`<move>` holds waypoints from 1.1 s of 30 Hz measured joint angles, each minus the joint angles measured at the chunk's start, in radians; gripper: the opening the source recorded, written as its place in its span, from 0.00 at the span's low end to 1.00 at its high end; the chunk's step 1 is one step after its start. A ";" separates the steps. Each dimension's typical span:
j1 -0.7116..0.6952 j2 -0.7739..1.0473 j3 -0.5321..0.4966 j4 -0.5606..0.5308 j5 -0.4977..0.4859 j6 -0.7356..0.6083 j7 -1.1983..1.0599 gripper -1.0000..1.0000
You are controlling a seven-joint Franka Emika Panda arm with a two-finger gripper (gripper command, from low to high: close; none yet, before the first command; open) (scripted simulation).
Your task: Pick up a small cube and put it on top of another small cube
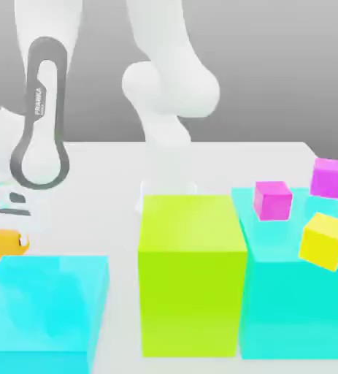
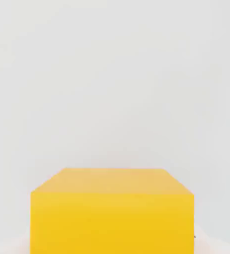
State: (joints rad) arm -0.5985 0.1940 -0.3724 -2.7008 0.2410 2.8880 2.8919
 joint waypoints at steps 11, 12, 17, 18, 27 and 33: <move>0.434 -0.108 -0.220 0.067 -0.024 -0.172 -0.193 0.00; 0.456 -0.117 -0.195 0.081 -0.023 -0.189 -0.231 0.00; 0.593 -0.164 -0.117 0.152 -0.024 -0.279 -0.423 0.00; 0.619 -0.174 -0.102 0.166 -0.027 -0.296 -0.459 0.00; 0.871 -0.276 0.004 0.286 -0.084 -0.454 -0.762 0.00; 1.009 -0.421 0.126 0.287 -0.129 -0.590 -0.921 0.00</move>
State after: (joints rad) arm 0.4102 -0.2266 -0.2461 -2.4139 0.1119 2.2980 1.9706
